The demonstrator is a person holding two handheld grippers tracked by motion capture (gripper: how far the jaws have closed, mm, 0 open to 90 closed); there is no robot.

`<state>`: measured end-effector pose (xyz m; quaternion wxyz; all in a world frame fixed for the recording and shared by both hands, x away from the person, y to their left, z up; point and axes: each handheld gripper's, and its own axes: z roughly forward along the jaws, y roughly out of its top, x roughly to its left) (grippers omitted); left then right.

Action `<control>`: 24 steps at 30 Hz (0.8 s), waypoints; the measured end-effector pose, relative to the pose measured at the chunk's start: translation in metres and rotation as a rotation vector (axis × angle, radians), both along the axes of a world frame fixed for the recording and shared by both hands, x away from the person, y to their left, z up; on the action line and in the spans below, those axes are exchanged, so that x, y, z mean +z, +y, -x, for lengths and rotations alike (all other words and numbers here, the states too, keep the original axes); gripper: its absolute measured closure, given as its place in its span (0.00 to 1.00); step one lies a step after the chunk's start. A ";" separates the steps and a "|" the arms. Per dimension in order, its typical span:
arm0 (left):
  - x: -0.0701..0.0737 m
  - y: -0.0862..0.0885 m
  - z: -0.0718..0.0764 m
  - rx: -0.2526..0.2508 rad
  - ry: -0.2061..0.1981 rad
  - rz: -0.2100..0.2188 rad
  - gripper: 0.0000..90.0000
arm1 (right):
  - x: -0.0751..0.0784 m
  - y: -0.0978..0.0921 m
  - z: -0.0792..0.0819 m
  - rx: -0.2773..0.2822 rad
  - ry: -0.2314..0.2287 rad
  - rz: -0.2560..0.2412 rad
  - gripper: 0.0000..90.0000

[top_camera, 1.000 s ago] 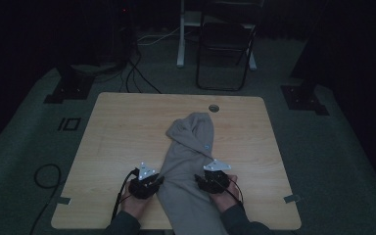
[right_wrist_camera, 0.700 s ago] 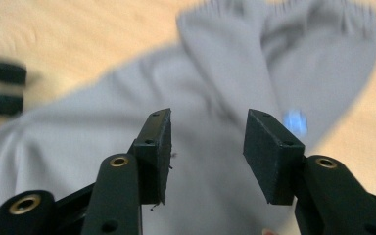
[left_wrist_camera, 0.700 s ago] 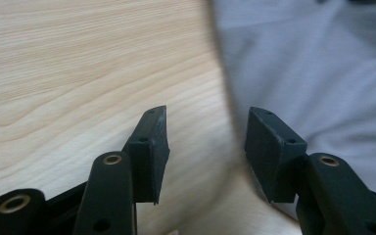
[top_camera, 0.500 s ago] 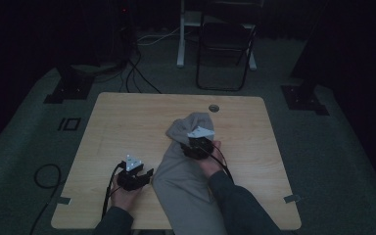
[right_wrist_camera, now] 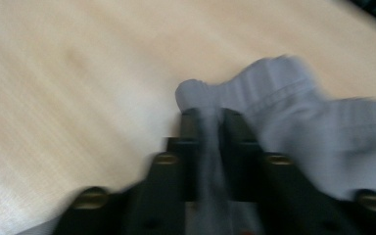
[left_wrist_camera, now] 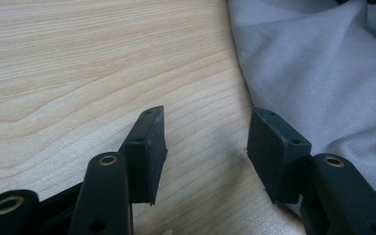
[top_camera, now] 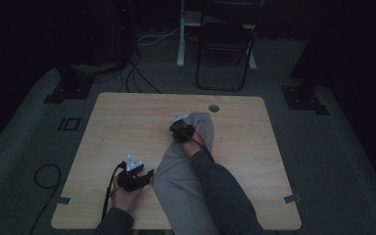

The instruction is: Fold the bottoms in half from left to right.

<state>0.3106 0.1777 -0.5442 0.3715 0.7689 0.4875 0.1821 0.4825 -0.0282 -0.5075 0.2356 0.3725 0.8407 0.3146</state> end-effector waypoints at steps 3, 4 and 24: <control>0.000 0.000 0.000 -0.001 0.002 0.000 0.55 | 0.021 -0.035 -0.011 -0.075 -0.004 -0.134 0.96; 0.000 0.000 0.000 0.000 0.000 0.001 0.55 | 0.026 -0.049 -0.016 -0.102 0.007 -0.175 0.95; 0.000 -0.001 -0.001 0.010 0.000 -0.002 0.53 | -0.006 -0.147 0.030 -0.207 0.154 -0.296 0.48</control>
